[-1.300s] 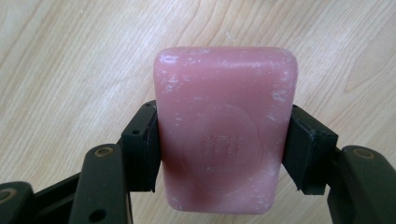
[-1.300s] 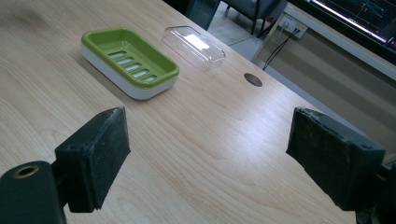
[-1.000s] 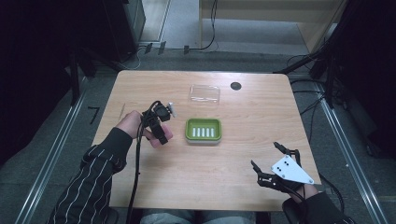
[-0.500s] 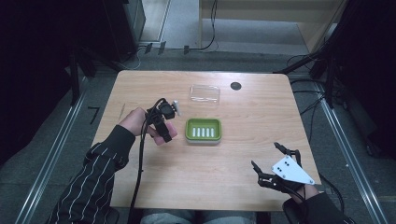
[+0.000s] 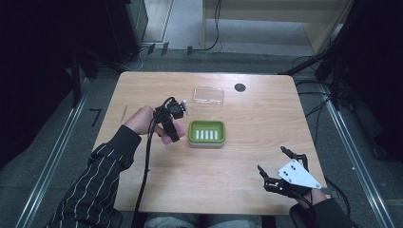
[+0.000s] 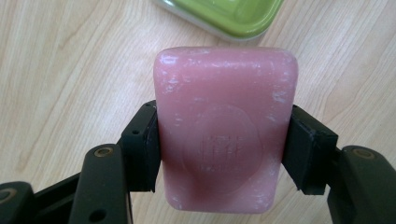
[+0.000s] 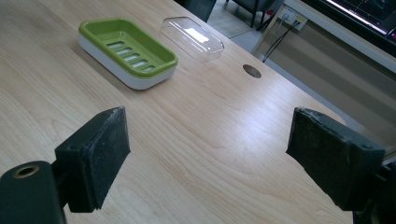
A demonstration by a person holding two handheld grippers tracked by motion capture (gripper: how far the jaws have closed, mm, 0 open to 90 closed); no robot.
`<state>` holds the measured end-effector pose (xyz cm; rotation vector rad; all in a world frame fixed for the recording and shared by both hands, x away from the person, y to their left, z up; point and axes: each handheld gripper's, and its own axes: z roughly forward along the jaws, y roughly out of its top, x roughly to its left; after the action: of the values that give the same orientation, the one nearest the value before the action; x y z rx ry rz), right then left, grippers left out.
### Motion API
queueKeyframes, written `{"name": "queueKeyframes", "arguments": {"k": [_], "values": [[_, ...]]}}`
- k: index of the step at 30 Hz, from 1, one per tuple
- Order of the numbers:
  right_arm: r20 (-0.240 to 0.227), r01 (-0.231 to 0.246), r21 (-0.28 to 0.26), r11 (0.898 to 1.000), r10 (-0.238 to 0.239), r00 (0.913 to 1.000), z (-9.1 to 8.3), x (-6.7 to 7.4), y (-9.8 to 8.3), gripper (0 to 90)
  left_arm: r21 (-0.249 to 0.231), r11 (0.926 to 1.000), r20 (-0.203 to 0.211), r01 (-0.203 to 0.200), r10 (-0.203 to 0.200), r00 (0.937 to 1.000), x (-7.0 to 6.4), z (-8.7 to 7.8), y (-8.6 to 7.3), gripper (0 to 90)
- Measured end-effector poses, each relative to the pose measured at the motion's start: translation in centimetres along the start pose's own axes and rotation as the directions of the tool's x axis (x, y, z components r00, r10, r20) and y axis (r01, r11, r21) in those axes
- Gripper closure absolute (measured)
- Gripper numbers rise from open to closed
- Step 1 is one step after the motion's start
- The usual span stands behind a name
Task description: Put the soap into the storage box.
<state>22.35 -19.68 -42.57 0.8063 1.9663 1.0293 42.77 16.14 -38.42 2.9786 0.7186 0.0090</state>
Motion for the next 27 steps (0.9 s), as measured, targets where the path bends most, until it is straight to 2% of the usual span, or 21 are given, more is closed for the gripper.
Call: {"name": "queueKeyframes", "arguments": {"k": [6, 11, 12, 13, 27], "values": [[0.006, -0.007, 0.006, 1.0, 0.007, 1.0, -0.3, -0.1, -0.2, 13.2, -0.018, 0.9998, -0.003, -0.01, 0.01, 0.9999, 0.0, -0.1, 0.6, 38.7], [0.01, -0.008, 0.014, 1.0, 0.008, 0.9999, -0.5, -0.1, -0.4, 13.2, -0.009, 0.9995, -0.001, -0.031, 0.031, 0.9995, 0.0, -0.1, 1.1, 38.7], [0.007, -0.008, 0.017, 1.0, 0.008, 0.9999, -0.6, -0.1, -0.4, 13.2, -0.021, 0.9996, 0.002, -0.02, 0.02, 0.9998, 0.0, -0.1, 1.2, 38.7], [0.006, -0.004, 0.018, 1.0, 0.004, 1.0, -0.6, -0.1, -0.4, 13.2, -0.013, 0.9994, -0.002, -0.033, 0.033, 0.9995, 0.0, -0.2, 1.4, 38.7], [0.028, -0.013, 0.039, 0.999, 0.012, 0.9996, -1.6, -0.2, -1.0, 13.2, -0.03, 0.9968, 0.001, -0.074, 0.074, 0.9973, -0.2, -0.3, 3.1, 38.7]]}}
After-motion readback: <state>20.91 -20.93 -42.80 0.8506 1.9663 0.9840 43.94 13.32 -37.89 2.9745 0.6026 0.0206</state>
